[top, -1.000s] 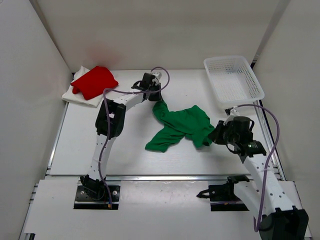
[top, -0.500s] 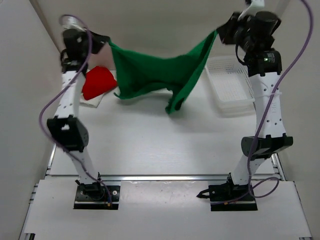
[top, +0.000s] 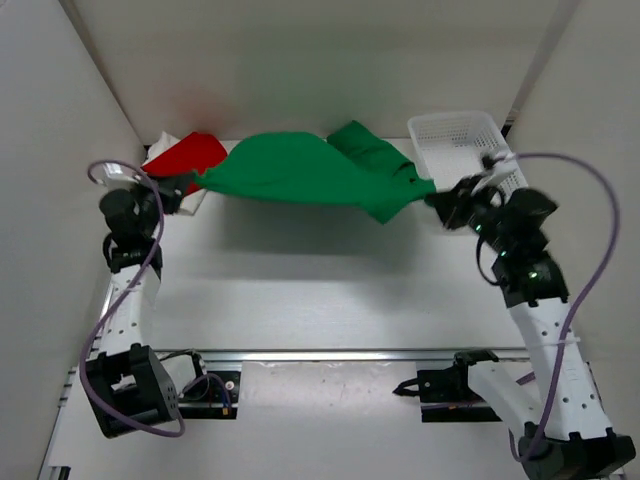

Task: Fold and stack the t-shirts
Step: Flatten out the tshirt, then grap the side of the flattened tshirt closest away from the robot with both arms

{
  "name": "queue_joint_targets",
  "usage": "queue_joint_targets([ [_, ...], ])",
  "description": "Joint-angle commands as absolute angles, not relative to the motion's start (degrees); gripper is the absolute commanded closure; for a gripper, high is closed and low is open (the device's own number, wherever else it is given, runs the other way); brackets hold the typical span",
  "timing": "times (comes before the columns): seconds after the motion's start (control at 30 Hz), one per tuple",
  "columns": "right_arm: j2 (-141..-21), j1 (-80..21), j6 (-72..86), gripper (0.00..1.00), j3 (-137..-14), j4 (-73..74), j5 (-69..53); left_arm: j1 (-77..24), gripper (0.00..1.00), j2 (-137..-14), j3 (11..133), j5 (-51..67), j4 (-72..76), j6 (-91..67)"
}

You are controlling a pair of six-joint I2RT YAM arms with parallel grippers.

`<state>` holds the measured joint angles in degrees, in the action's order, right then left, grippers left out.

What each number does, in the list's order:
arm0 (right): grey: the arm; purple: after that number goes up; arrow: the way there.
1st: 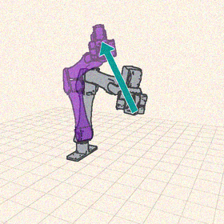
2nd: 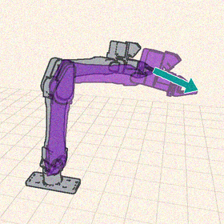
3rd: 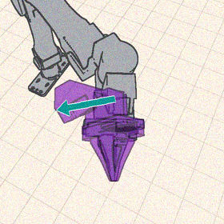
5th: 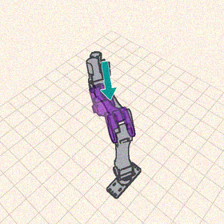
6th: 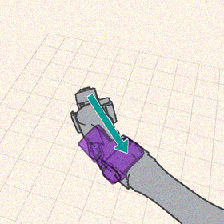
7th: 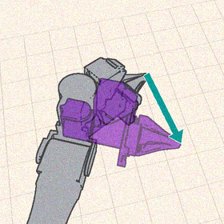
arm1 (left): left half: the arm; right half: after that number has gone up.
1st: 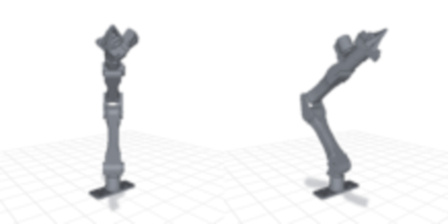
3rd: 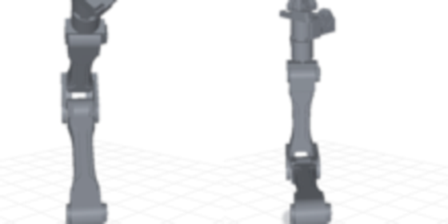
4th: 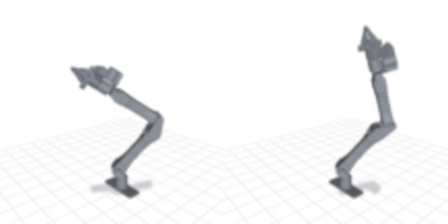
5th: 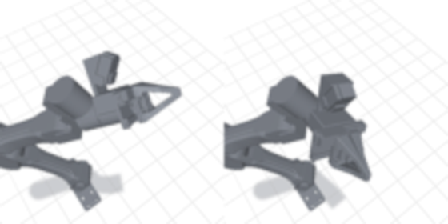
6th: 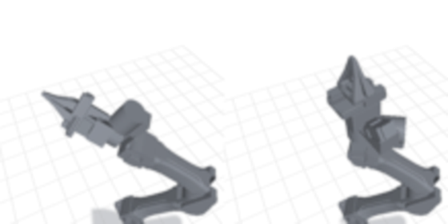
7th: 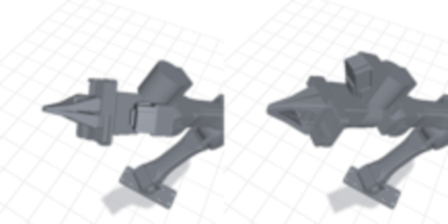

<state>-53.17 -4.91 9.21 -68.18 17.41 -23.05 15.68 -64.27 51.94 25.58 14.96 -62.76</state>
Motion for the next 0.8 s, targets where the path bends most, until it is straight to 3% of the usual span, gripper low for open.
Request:
queue_joint_targets([
  [0.0, -46.69, -9.91, 12.91, 1.00, -50.48, 15.46, -19.11, 13.54, 1.00, -59.16, 40.81, 25.15, 13.37, -59.16],
  [0.1, -38.35, -12.13, 16.95, 1.00, -37.04, 20.90, -14.25, 11.96, 1.00, -55.55, 31.75, 22.42, 9.76, -54.60],
  [0.23, -30.86, -10.99, 22.58, 1.00, -28.92, 28.90, -14.50, 12.65, 1.00, -51.25, 25.85, 22.32, 2.48, -48.62],
  [0.4, -27.68, -33.36, 34.87, 1.00, -37.68, 42.41, 4.26, 16.61, 1.00, -45.54, 21.71, 24.35, -9.57, -39.48],
  [0.5, -25.33, -40.76, 41.45, 1.00, -39.73, 51.30, 8.25, 16.26, 1.00, -42.37, 21.70, 22.94, -17.03, -34.73],
  [0.63, -17.16, -44.12, 47.28, 0.99, -36.31, 55.28, 9.31, 16.09, 1.00, -41.40, 23.64, 22.15, -20.39, -31.82],
  [0.77, -20.03, -47.63, 46.23, 1.00, -36.21, 52.83, 12.47, 16.44, 1.00, -43.94, 23.73, 25.84, -13.72, -37.77],
])
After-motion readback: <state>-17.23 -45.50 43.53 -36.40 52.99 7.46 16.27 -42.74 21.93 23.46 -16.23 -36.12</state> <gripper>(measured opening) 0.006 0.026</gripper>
